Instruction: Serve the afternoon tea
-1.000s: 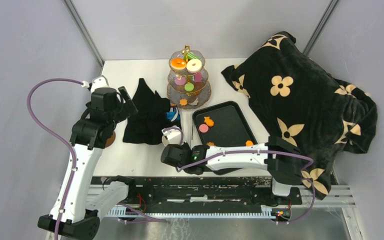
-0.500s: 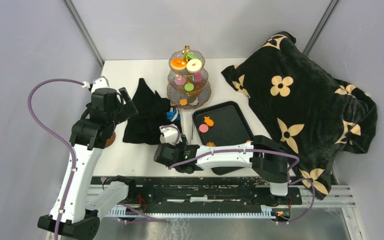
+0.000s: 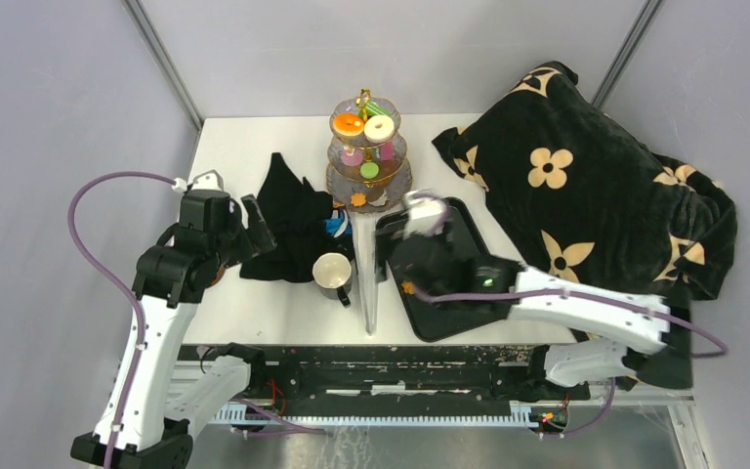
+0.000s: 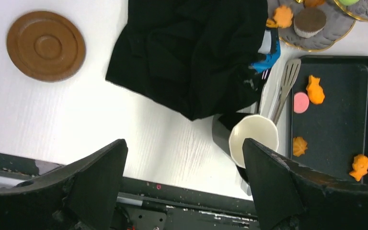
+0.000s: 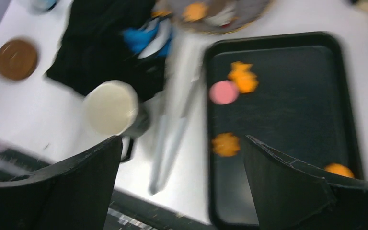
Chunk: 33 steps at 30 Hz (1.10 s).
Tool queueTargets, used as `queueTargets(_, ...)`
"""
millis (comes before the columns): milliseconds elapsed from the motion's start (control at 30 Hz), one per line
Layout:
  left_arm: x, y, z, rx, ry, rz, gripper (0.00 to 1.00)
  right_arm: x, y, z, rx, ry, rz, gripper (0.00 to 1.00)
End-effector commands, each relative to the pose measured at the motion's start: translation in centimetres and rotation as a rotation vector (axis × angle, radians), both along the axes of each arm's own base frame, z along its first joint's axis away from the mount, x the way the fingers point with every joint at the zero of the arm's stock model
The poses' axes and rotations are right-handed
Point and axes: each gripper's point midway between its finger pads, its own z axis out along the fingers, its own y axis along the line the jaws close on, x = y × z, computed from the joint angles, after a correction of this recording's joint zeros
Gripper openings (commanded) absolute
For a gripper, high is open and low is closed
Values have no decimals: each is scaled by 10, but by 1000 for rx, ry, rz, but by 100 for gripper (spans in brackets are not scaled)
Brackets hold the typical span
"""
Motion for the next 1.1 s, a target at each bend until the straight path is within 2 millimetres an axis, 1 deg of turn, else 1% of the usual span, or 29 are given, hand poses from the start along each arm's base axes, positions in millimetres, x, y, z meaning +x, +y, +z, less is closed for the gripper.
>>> queueTargets(0,-32,-17,-27,-125,101,4,95,41,-119,-4,-129,-31,-257,100)
queueTargets(33,-37,-20,-35,-147,118,5,94,45,-138,2,-113,-38,-295,100)
queueTargets(100,-43,-25,-49,-171,146,10,93,51,-164,8,-111,-48,-346,100)
queueTargets(133,-43,-26,-54,-177,149,18,92,53,-172,10,-114,-51,-365,100)
queueTargets(200,-42,-28,-60,-178,147,30,92,55,-181,15,-116,-56,-383,100)
queueTargets(300,-31,-38,-66,-172,135,27,92,56,-181,15,-122,-47,-378,100)
queueTargets(400,-22,-56,-66,-111,124,-1,92,55,-176,10,-124,-23,-365,100)
queueTargets(467,-20,-78,-58,-65,100,-26,94,54,-177,7,-127,-11,-369,100)
queueTargets(533,-20,-84,-48,-35,72,-13,96,52,-179,8,-128,-8,-372,100)
queueTargets(600,-19,-96,-45,-55,68,-27,97,51,-182,7,-128,-9,-378,100)
queueTargets(633,-20,-101,-48,-65,77,-34,97,50,-184,7,-131,-10,-381,100)
queueTargets(733,-30,-122,-66,-82,117,-51,96,50,-189,9,-141,-22,-393,100)
queueTargets(800,-38,-134,-78,-94,129,-38,95,50,-194,13,-153,-32,-408,100)
queueTargets(933,-46,-162,-96,-128,176,-50,95,49,-205,22,-160,-61,-426,100)
queueTargets(1000,-49,-171,-105,-130,206,-49,94,48,-208,24,-161,-68,-426,100)
queueTargets(1067,-51,-175,-114,-123,230,-32,94,47,-211,25,-166,-70,-426,100)
